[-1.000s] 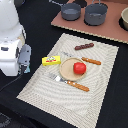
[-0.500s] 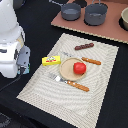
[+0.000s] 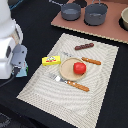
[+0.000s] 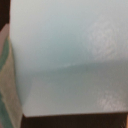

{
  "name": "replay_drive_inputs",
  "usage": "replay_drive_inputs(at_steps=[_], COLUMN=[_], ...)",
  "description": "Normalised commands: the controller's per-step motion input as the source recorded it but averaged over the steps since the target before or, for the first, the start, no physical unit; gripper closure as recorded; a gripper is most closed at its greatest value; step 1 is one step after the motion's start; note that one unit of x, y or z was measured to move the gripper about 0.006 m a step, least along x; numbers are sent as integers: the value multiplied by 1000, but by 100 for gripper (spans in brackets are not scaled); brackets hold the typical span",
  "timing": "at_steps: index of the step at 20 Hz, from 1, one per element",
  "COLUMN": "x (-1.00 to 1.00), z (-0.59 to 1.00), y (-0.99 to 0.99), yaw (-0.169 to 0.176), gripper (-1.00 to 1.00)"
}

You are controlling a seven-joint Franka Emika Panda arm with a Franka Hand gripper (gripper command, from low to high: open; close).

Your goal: Interact with the objects in diverse but meaningful ways.

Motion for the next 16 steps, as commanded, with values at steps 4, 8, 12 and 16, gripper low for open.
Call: replay_drive_inputs(at_steps=[4,8,12,16], x=[994,1000,947,904], z=[582,494,459,461], y=[-290,-196,-165,-187], yaw=[-41,-26,-37,-60], gripper=[100,100,100,100])
